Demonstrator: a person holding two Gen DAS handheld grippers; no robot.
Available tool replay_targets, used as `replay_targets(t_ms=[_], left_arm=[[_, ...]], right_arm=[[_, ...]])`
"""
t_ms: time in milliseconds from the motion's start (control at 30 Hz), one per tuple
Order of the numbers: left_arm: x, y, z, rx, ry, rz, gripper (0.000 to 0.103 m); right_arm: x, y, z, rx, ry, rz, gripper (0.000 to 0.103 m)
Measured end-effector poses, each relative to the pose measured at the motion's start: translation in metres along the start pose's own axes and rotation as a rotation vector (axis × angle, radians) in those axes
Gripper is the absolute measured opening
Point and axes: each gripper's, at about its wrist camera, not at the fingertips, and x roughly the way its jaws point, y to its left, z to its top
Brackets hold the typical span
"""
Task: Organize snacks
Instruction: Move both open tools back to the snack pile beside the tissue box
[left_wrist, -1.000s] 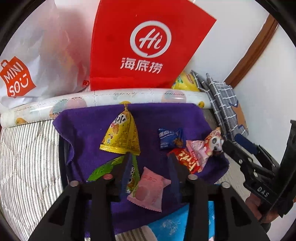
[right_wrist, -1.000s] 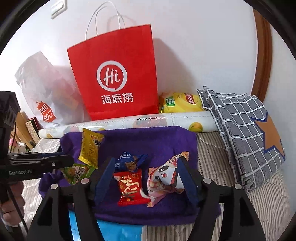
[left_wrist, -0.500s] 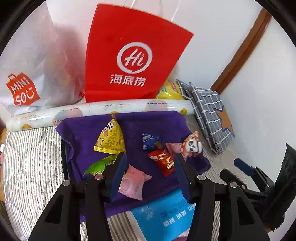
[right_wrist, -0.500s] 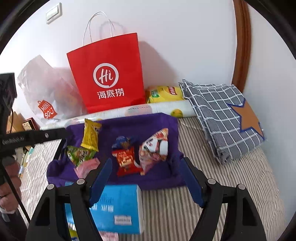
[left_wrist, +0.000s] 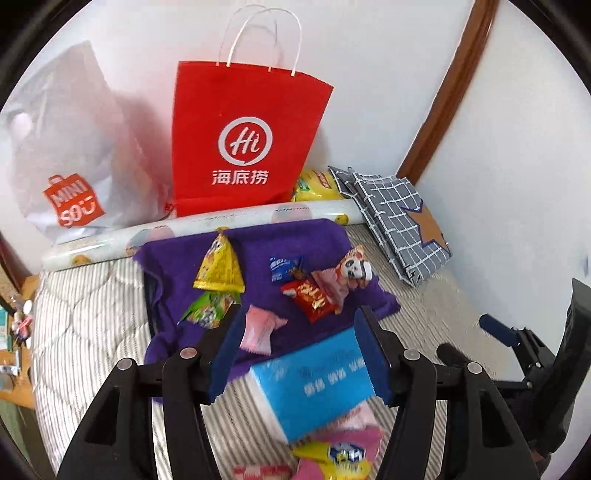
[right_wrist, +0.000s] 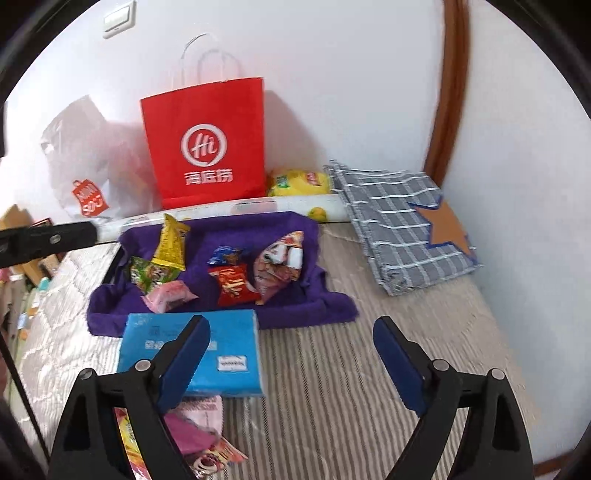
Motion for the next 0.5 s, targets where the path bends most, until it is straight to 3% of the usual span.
replay_targets(t_ms=[67, 300, 500], left_arm=[[-0.007, -0.001, -0.009, -0.004, 0.002, 0.008, 0.061], [-0.033, -0.004, -0.041, -0.033, -0.021, 0.065, 0.061], [-0.048, -0.007, -0.067, -0.031, -0.046, 0.089, 0.061]], right_arm=[[-0.005, -0.001, -0.005, 0.024, -0.002, -0.023, 0.09], [-0.016, -0.003, -0.024, 0.042, -0.037, 0.015, 0.09], [-0.022, -0.014, -0.042, 0.095, -0.004, 0.147, 0.09]])
